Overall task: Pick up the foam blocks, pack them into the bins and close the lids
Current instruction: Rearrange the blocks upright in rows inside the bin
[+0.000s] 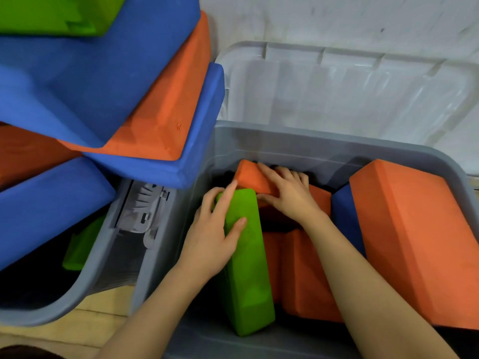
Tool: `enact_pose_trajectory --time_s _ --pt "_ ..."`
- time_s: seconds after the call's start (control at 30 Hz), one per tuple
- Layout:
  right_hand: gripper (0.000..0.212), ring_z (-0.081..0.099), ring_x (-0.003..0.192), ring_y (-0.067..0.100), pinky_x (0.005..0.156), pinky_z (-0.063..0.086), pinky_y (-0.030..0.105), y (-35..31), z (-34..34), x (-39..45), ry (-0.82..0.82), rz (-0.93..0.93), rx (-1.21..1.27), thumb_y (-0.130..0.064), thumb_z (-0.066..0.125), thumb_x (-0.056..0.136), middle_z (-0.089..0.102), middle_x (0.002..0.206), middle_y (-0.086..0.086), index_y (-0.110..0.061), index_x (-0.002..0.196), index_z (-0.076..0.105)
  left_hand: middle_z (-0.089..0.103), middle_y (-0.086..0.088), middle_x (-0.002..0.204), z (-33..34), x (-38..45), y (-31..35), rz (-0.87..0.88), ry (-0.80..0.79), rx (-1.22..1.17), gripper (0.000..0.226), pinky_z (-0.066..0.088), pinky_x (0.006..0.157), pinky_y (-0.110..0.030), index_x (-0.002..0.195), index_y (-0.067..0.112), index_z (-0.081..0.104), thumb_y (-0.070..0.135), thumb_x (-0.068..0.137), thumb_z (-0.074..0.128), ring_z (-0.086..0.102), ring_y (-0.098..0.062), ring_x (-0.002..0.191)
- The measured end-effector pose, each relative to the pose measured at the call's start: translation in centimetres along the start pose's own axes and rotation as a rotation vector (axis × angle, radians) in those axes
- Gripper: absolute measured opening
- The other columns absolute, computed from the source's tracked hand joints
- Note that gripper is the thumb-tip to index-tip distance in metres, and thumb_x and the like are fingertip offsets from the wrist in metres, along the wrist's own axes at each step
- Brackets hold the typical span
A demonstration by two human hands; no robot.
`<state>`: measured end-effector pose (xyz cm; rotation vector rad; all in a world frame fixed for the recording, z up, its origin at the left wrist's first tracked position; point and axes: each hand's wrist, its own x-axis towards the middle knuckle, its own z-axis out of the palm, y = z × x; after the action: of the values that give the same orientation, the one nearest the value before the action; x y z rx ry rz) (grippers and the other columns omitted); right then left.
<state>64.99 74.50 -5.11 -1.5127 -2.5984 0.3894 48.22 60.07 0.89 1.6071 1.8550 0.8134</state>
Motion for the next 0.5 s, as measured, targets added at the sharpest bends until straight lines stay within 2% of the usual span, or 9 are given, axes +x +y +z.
enact_pose_trajectory --time_s 0.07,0.27,0.43,0.5 --pt "0.067 0.040 0.123 0.032 0.099 0.022 0.040 -0.2 0.0 0.2 0.002 -0.039 -0.008 -0.057 0.053 0.085 0.041 0.140 0.007 -0.043 0.144 0.024 0.021 0.014 0.142 0.0 0.0 -0.1 0.001 -0.016 0.078 0.058 0.050 0.083 -0.043 0.142 0.043 0.025 0.044 0.090 0.051 0.043 -0.018 0.121" --pt "0.056 0.033 0.129 0.037 0.105 0.017 0.046 -0.5 0.0 -1.4 0.046 -0.037 0.106 -0.040 0.055 0.090 0.037 0.142 0.016 -0.038 0.142 0.033 0.016 0.017 0.148 0.1 -0.4 -0.1 0.007 0.009 0.097 0.055 0.051 0.080 -0.046 0.139 0.038 0.030 0.042 0.089 0.053 0.050 -0.024 0.115" --pt "0.059 0.035 0.128 0.041 0.110 0.017 0.056 -0.4 0.0 -1.6 0.066 -0.015 0.134 -0.053 0.029 0.088 0.039 0.139 0.023 -0.033 0.143 0.033 0.029 0.015 0.138 -0.5 -0.6 0.7 0.058 0.043 -0.007 0.055 0.048 0.087 -0.044 0.136 0.033 0.035 0.045 0.084 0.048 0.046 -0.017 0.119" --pt "0.060 0.032 0.132 0.039 0.112 0.013 0.056 -0.2 -0.4 -1.6 0.081 0.021 0.188 -0.053 0.027 0.088 0.037 0.141 0.022 -0.033 0.145 0.028 0.031 0.015 0.136 -1.0 -0.8 1.0 0.100 0.080 -0.038 0.054 0.046 0.089 -0.038 0.134 0.032 0.037 0.044 0.083 0.048 0.046 -0.014 0.119"
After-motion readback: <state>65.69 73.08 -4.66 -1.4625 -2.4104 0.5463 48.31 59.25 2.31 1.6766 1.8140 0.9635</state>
